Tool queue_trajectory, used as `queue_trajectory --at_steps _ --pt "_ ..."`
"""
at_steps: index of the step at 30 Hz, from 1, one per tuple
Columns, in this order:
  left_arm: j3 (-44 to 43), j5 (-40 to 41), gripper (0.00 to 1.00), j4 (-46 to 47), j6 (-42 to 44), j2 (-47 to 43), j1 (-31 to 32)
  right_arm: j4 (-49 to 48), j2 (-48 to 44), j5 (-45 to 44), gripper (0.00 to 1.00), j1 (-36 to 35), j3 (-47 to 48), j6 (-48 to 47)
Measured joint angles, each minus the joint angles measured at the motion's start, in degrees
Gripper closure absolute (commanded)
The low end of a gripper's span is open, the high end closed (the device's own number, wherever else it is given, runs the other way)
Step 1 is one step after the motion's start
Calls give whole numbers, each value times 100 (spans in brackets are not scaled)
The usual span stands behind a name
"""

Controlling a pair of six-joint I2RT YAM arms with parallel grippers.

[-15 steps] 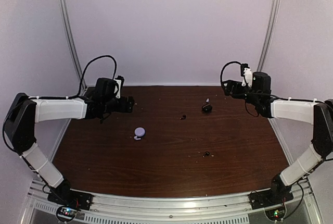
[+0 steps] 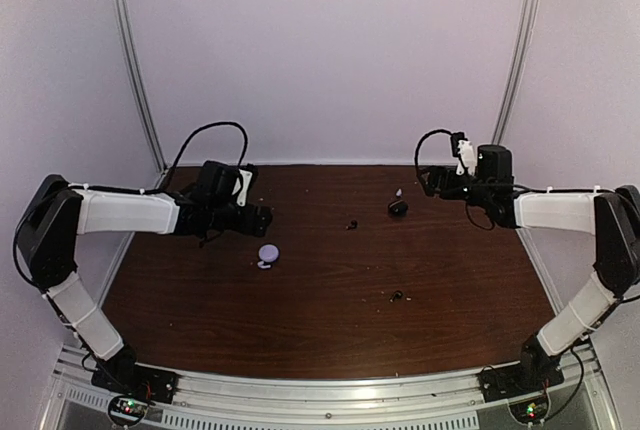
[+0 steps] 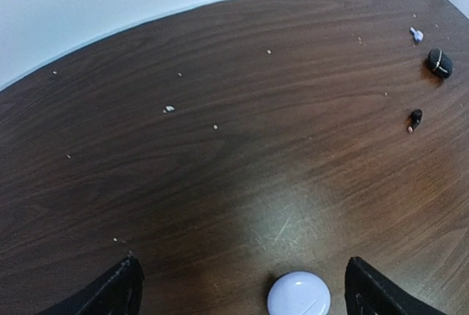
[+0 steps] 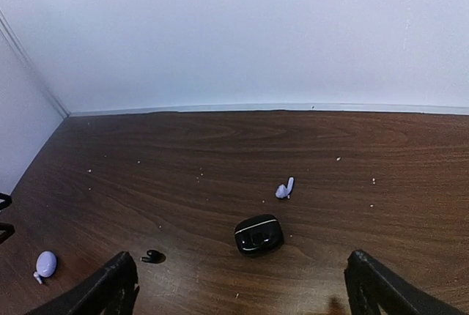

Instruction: Insert the wireless bluetooth earbuds into the charging case

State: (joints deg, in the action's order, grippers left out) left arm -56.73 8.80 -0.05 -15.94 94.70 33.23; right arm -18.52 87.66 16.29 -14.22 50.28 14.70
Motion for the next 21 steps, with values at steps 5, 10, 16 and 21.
queue_trajectory --at_steps 5,10,16,21 --pt "4 -199 2 -278 -44 90 186 -9 55 229 0 -28 -31 4" --pt "4 -302 2 -455 -87 308 339 -11 76 393 0 -57 -50 7" --pt "2 -343 5 -743 -164 704 516 -13 76 501 0 -72 -149 4" --pt "-11 -354 6 -802 -201 758 551 -26 83 575 0 -72 -160 7"
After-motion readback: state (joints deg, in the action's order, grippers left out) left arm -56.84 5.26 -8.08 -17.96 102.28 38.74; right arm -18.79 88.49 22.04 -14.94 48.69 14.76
